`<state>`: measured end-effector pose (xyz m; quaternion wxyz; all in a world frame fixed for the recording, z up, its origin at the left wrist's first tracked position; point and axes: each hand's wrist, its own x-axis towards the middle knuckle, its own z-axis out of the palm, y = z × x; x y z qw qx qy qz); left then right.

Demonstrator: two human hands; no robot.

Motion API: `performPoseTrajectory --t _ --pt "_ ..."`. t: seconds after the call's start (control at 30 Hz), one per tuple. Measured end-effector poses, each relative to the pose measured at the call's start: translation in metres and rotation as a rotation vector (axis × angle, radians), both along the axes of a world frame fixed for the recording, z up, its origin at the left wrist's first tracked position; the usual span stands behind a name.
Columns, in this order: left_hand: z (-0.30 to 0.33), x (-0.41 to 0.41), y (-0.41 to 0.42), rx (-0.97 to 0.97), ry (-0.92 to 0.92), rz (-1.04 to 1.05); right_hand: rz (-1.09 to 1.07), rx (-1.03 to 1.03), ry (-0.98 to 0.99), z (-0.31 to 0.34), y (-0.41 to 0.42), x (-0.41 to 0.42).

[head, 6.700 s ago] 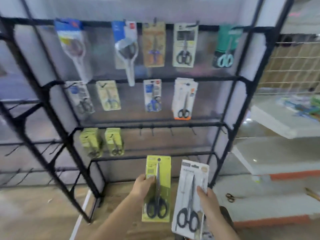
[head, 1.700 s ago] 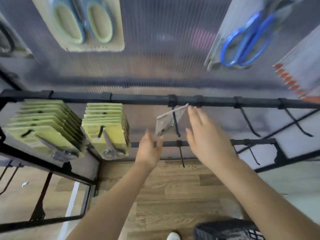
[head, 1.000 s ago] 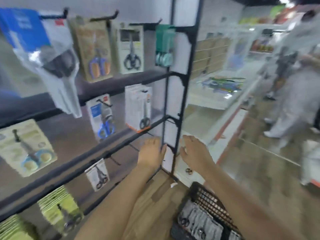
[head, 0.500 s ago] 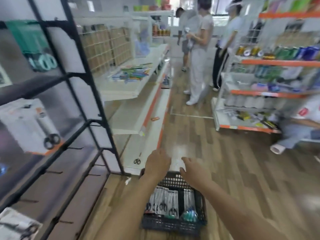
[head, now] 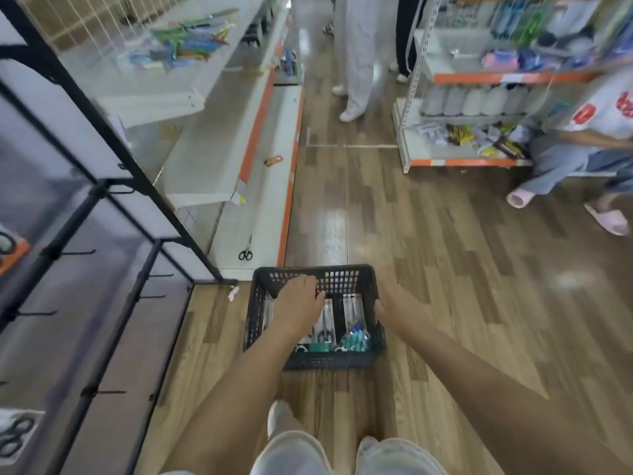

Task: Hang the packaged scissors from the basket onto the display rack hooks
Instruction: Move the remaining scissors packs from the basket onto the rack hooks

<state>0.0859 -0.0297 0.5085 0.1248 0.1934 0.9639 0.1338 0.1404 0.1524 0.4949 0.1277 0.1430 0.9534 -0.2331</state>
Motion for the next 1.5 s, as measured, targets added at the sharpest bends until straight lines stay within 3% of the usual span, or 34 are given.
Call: performPoseTrajectory --t 0.2,0.47,0.7,0.83,0.93,1.03,1.23,1.4,1.5 --pt "-0.038 -0.047 -0.039 -0.024 -0.078 -0.014 -0.127 0.000 -0.026 -0.036 -0.021 -0.039" --pt "-0.081 -0.131 -0.100 -0.003 -0.078 0.023 -0.113 -0.010 -0.101 -0.078 -0.078 -0.115" --pt "-0.153 -0.174 -0.127 -0.184 -0.139 -0.104 -0.073 0.041 -0.274 -0.162 -0.079 -0.128" --pt "-0.232 -0.178 -0.128 -0.403 -0.166 -0.299 -0.185 -0.066 -0.406 -0.242 -0.080 -0.134" --pt "-0.303 -0.172 -0.112 -0.418 -0.300 -0.345 -0.148 -0.064 -0.436 -0.309 -0.082 -0.137" --pt "-0.385 -0.167 -0.094 -0.402 -0.304 -0.396 -0.121 -0.061 -0.424 -0.380 -0.079 -0.139" --pt "-0.534 -0.168 -0.063 -0.372 -0.304 -0.299 -0.090 -0.036 -0.357 -0.514 -0.058 -0.155" --pt "-0.635 -0.190 -0.040 -0.403 -0.322 -0.283 0.137 0.075 -0.235 -0.613 -0.026 -0.206" --pt "-0.677 -0.202 -0.031 -0.410 -0.266 -0.134 0.148 0.106 -0.151 -0.651 -0.016 -0.239"
